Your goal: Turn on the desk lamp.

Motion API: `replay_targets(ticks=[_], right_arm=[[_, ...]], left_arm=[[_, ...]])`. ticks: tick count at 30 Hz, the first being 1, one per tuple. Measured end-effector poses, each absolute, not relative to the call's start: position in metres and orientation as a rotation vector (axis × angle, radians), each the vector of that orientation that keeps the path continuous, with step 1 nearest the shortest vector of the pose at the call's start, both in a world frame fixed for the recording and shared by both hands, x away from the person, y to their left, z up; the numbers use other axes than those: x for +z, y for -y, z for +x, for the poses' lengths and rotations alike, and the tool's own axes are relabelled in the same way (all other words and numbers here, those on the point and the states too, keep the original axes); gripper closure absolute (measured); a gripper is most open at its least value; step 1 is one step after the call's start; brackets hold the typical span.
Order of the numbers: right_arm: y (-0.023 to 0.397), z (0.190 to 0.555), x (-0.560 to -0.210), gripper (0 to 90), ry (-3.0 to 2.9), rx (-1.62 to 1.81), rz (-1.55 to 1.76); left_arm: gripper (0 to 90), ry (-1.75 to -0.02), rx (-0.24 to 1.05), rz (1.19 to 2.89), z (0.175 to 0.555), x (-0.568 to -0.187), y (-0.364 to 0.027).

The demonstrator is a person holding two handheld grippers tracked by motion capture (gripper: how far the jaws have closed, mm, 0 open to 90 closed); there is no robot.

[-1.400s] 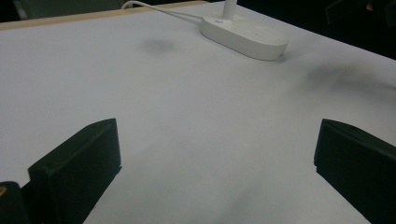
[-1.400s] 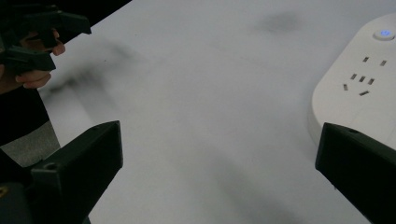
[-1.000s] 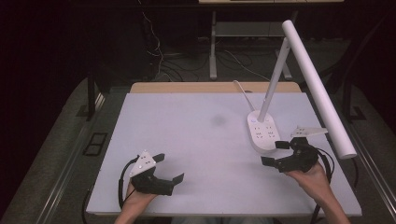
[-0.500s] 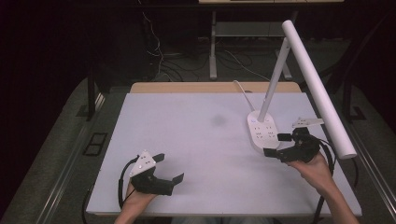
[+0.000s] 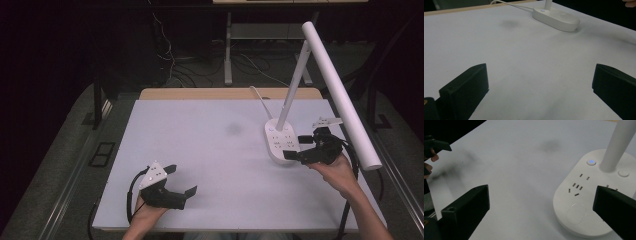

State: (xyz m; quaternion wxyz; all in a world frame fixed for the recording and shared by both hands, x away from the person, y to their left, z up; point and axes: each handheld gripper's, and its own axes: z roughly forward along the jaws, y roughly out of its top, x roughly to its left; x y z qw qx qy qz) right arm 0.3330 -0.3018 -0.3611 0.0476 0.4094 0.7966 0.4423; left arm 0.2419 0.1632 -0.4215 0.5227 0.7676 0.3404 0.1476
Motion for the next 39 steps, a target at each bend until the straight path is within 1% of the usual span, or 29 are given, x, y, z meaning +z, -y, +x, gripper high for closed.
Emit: replay_targets(ticks=[10,27,34,35,36,38,39], right_arm=[[0.306,0.347,-0.359,0.2,-2.430,1.330,1.256],[0.309,0.377,-0.367,0.2,-2.427,1.307,1.290],[0.317,0.388,-0.369,0.2,-2.407,1.282,1.332],[0.318,0.390,-0.370,1.4,-2.404,1.273,1.341],[0.320,0.391,-0.370,4.9,-2.410,1.277,1.340],[0.322,0.395,-0.371,5.0,-2.397,1.264,1.356],[0.323,0.396,-0.371,6.8,-2.395,1.257,1.364]], left_arm=[[0.0,-0.818,0.351,1.838,0.242,-0.422,-0.163],[0.0,-0.820,0.354,1.838,0.243,-0.422,-0.165],[0.0,-0.816,0.351,1.848,0.244,-0.423,-0.163],[0.0,-0.816,0.351,1.851,0.245,-0.423,-0.163],[0.0,-0.814,0.352,1.854,0.245,-0.423,-0.163],[0.0,-0.812,0.355,1.857,0.245,-0.423,-0.164],[0.0,-0.812,0.355,1.856,0.245,-0.423,-0.164]])
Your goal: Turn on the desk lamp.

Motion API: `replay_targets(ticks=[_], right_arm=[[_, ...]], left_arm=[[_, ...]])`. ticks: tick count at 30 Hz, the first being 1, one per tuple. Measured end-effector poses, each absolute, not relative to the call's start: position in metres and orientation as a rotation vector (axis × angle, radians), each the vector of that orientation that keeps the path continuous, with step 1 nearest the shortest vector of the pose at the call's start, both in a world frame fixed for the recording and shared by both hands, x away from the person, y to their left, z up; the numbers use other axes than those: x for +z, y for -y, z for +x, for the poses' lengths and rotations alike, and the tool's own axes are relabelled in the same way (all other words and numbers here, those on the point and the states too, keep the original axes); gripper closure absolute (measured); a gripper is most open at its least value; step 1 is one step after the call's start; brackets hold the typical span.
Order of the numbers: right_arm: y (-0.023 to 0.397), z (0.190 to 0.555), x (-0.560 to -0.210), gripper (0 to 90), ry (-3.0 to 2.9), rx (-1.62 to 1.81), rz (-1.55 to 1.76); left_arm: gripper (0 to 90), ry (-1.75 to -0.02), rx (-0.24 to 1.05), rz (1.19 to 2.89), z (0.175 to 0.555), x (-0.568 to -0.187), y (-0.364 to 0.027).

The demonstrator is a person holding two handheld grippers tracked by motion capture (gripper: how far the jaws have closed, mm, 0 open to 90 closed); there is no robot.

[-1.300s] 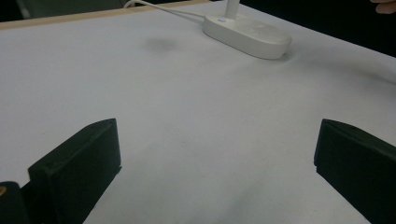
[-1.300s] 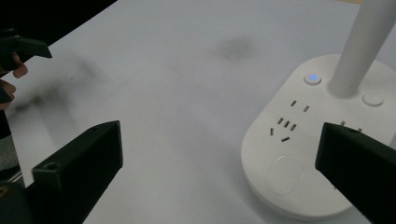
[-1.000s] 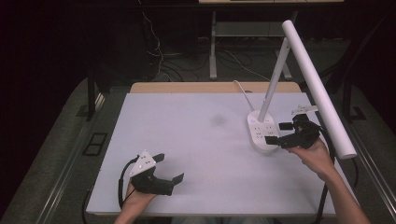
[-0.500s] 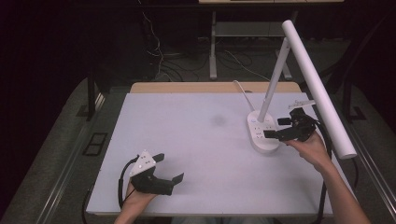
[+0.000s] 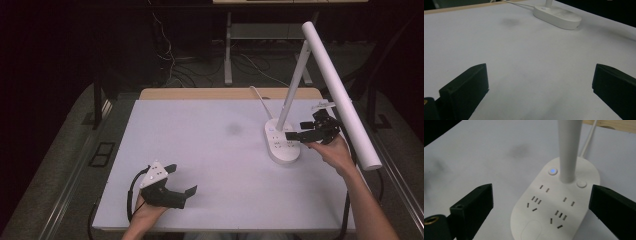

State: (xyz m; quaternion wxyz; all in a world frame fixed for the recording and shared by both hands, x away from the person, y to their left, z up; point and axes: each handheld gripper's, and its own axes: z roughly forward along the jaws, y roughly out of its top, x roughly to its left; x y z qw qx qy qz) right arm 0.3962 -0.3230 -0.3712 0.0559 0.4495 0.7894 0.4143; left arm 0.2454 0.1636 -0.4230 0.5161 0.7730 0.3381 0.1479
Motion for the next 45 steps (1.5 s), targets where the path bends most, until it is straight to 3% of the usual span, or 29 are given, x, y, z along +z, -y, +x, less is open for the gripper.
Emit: replay_targets(ticks=[2,25,40,45], right_arm=[[0.325,0.399,-0.372,14.0,-2.390,1.251,1.358],[0.339,0.433,-0.372,57.7,-2.300,1.236,1.439],[0.338,0.451,-0.395,87.3,-2.275,1.234,1.519],[0.335,0.456,-0.402,89.2,-2.291,1.216,1.529]], left_arm=[[0.0,-0.815,0.357,1.854,0.245,-0.423,-0.164],[0.0,-0.806,0.354,1.853,0.246,-0.423,-0.163],[0.0,-0.806,0.362,1.855,0.246,-0.422,-0.166],[0.0,-0.807,0.365,1.852,0.246,-0.422,-0.167]])
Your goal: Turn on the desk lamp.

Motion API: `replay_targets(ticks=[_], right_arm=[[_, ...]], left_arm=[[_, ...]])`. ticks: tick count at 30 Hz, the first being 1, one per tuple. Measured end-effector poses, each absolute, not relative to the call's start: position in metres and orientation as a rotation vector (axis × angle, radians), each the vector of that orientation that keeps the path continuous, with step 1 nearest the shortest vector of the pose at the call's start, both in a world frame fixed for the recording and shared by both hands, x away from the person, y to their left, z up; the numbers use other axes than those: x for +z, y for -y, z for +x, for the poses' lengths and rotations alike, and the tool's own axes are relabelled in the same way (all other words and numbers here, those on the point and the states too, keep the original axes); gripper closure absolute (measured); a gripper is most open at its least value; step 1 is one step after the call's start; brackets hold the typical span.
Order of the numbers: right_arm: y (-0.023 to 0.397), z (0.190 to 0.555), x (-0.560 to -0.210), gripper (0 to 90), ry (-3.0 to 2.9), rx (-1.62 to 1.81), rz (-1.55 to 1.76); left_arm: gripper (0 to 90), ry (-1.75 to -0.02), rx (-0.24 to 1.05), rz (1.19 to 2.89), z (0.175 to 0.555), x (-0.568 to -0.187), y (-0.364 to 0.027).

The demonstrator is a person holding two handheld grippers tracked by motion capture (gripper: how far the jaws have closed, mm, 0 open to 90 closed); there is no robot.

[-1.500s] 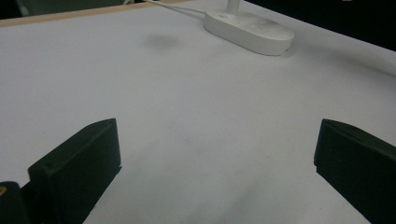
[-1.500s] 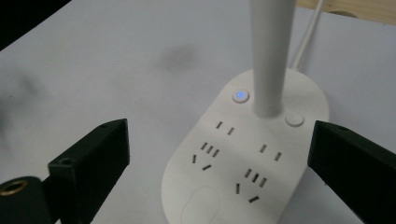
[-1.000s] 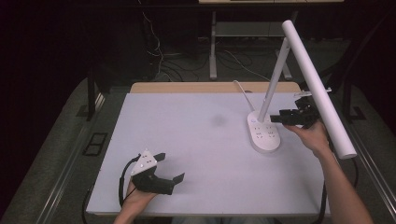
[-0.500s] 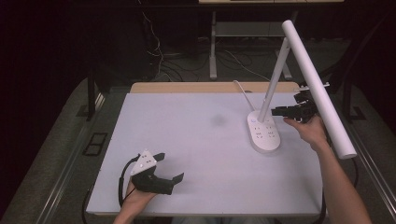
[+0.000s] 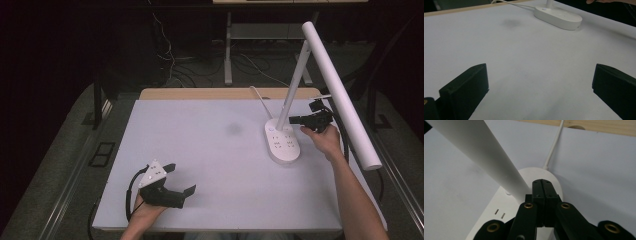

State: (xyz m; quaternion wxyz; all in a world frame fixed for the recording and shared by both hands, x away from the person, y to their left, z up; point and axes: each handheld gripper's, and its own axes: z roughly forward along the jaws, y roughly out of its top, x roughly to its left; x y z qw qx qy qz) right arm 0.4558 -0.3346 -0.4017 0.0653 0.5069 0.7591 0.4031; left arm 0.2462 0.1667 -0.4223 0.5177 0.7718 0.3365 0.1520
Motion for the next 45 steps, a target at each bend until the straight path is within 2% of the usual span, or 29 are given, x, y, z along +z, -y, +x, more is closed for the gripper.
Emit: replay_targets(ticks=[16,45], right_arm=[[0.326,0.465,-0.424,89.3,-2.326,1.172,1.528],[0.324,0.457,-0.421,89.4,-2.280,1.203,1.552]], left_arm=[[0.0,-0.809,0.372,1.855,0.246,-0.422,-0.167],[0.0,-0.801,0.369,1.860,0.245,-0.422,-0.166]])
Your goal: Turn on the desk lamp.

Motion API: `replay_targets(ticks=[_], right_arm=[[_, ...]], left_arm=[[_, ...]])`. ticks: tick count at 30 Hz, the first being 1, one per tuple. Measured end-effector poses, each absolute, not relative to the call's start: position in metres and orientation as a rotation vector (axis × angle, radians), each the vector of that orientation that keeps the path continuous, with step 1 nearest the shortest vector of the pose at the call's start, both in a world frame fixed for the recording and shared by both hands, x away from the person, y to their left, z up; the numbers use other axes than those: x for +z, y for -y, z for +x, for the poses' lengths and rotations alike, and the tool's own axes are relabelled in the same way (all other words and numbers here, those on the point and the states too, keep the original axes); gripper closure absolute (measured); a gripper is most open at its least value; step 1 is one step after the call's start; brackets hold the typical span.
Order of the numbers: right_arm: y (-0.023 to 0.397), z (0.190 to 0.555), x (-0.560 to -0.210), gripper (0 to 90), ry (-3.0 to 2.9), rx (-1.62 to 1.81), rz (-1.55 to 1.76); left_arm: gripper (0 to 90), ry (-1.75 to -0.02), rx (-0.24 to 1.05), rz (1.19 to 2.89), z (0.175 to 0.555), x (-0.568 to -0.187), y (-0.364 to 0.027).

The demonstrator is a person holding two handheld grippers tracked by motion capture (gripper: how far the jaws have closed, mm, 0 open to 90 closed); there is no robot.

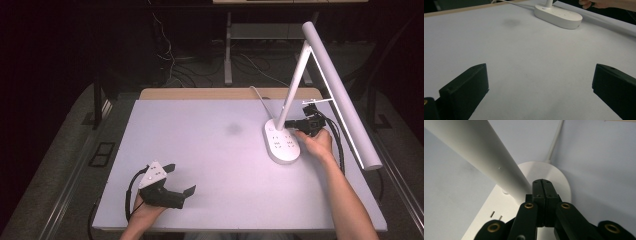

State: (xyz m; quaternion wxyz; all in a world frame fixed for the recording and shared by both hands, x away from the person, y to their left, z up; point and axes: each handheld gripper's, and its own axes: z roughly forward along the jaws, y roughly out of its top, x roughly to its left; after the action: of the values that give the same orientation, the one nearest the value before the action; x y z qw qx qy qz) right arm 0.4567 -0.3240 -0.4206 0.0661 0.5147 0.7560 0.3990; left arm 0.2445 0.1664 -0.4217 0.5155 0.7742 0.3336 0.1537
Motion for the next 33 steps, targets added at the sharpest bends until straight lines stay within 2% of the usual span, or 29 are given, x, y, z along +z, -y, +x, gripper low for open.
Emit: replay_targets(ticks=[11,33], right_arm=[[0.331,0.446,-0.406,89.3,-2.270,1.177,1.555],[0.333,0.401,-0.378,89.3,-2.243,1.193,1.507]], left_arm=[[0.0,-0.791,0.368,1.859,0.244,-0.421,-0.167],[0.0,-0.777,0.364,1.854,0.243,-0.420,-0.167]])
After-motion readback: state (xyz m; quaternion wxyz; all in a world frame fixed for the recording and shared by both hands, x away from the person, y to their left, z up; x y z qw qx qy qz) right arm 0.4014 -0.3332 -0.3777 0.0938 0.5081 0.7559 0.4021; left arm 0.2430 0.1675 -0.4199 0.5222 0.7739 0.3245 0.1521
